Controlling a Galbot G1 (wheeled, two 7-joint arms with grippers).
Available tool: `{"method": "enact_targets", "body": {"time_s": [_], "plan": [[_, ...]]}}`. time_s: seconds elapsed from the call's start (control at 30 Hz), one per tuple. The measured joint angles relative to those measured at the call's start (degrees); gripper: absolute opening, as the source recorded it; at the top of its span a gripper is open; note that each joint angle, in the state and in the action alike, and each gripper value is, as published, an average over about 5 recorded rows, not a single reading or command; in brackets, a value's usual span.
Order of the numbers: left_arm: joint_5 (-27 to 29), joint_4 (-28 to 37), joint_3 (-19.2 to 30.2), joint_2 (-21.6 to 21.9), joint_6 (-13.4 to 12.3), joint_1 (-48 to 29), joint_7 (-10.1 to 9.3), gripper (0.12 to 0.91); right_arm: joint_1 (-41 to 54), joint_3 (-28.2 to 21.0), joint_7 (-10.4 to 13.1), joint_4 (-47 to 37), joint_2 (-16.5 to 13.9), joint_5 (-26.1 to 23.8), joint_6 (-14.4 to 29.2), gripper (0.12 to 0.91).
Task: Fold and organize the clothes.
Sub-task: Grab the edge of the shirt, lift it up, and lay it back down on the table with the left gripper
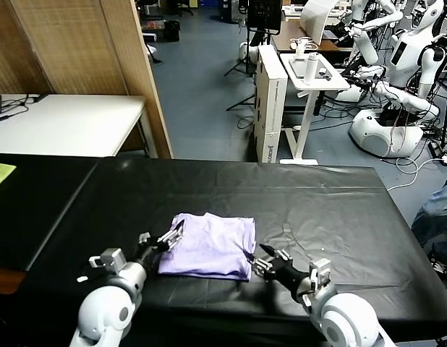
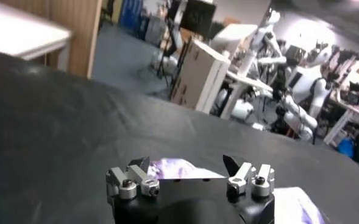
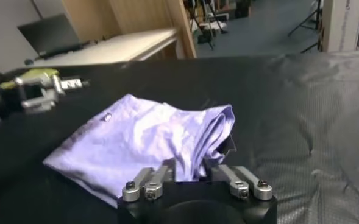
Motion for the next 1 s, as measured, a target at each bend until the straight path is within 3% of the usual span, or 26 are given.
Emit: {"method": "enact_targets", "body": {"time_s": [0.13, 0.33, 1.0], "plan": [[0.62, 1.28, -0.96, -2.01, -1.26, 0.99, 0.65, 0.907, -0.56, 1.63, 0.21, 1.85, -0.24, 0.86, 0.08, 0.901], [-0.11, 2.19, -1.4, -3.93, -1.81, 1.91, 0.95, 0.907, -0.65, 2.43, 0.28, 2.65, -0.44, 0.98, 0.27, 0.907], [-12.76, 5.8, -3.57, -6.16, -0.41, 1.51, 2.0, 0.907, -0.85, 3.77, 0.58, 2.88, -0.47, 0.62, 0.42, 0.907]]}}
